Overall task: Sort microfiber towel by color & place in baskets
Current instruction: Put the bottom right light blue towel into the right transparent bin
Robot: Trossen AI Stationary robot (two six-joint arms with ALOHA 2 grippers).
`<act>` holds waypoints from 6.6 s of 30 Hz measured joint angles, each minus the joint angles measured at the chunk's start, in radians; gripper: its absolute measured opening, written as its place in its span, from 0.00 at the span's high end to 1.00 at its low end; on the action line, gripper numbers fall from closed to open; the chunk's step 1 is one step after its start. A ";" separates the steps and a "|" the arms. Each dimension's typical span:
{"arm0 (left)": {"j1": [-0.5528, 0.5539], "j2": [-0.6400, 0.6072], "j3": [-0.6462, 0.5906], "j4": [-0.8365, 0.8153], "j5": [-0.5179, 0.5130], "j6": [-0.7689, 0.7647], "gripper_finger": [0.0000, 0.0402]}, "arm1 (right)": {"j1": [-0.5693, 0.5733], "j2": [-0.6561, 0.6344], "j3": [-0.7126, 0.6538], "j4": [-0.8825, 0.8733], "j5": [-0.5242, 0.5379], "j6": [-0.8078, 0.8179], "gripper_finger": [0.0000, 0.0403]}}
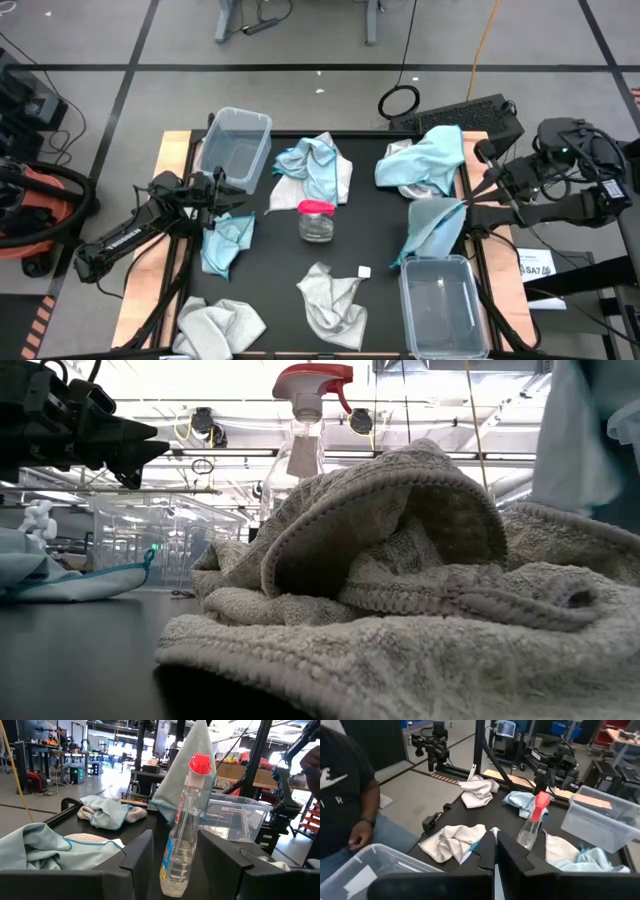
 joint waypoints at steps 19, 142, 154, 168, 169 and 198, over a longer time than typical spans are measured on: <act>0.000 0.000 0.000 0.000 0.000 0.000 0.60 | 0.000 0.074 -0.178 -0.169 0.008 0.163 1.00; 0.000 0.000 0.000 0.000 0.000 0.000 0.60 | 0.117 0.202 -0.006 -0.021 0.057 0.076 0.98; 0.000 0.000 0.000 0.000 0.000 0.000 0.60 | 0.133 0.122 0.010 -0.068 -0.162 0.199 0.95; 0.000 0.000 0.000 0.000 0.000 0.000 0.60 | 0.290 0.149 -0.195 -0.022 -0.181 0.204 0.95; 0.000 0.000 0.000 0.000 0.000 0.000 0.60 | 0.307 0.147 -0.221 0.003 -0.182 0.211 0.95; 0.000 0.000 0.000 0.000 0.000 0.000 0.60 | 0.848 0.164 -0.594 0.340 0.106 0.202 0.95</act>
